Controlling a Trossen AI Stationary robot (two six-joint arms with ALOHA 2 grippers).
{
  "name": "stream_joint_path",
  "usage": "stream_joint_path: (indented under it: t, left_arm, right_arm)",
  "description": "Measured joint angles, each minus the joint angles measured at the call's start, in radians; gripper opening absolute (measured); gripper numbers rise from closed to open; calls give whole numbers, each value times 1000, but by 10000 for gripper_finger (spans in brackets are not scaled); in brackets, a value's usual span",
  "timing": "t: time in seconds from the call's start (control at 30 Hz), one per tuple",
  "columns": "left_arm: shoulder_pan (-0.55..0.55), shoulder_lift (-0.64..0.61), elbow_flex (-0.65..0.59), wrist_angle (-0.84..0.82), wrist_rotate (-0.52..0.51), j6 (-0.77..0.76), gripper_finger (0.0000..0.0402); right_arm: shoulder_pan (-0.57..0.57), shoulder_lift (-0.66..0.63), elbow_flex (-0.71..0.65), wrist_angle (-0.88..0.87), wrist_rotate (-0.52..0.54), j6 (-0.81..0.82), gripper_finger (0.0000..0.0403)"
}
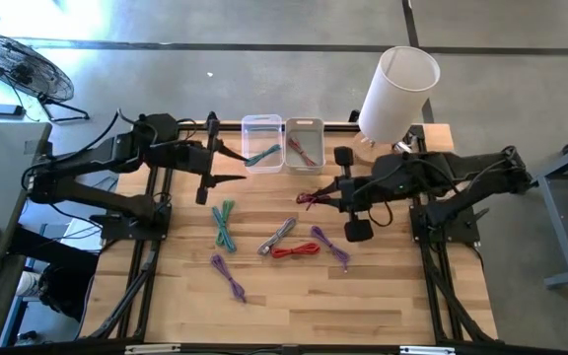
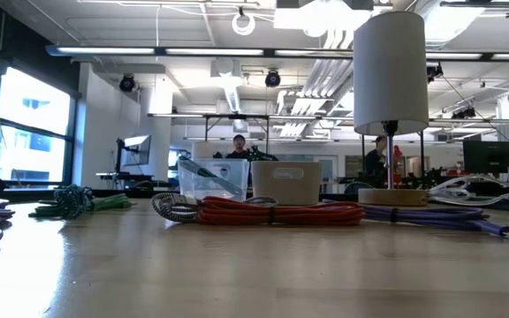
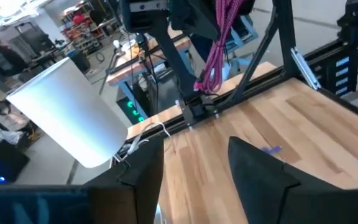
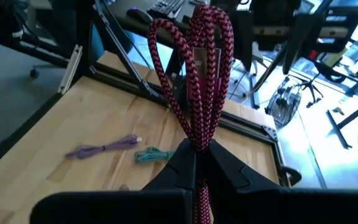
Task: Pick & Place USB Port
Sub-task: Put the pink patterned charger cable into the transparent bin
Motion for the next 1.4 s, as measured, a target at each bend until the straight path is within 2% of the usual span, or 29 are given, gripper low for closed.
stream_joint_path:
  t: [0.1,0.2,0.37,0.47,0.8,1.0,1.4]
  left_arm:
    - [0,16,0,19,2,-1,181]
    - [0,35,0,60,80,-23,182]
    - [0,77,1,197,94,-65,182]
    - [0,112,2,276,137,-135,182]
    - [0,220,2,431,224,-252,182]
    - [0,248,2,490,238,-282,182]
    - [0,283,1,587,268,-406,182]
  right_arm:
    - [-26,8,0,30,-34,-3,8]
    - [-50,22,0,64,-65,-20,8]
    - [-86,60,0,120,-114,-63,8]
    - [-106,75,0,131,-137,-66,7]
    - [-130,80,0,133,-118,-89,7]
    - [-130,80,0,134,-80,-93,7]
    - [-165,80,-1,129,-78,-103,7]
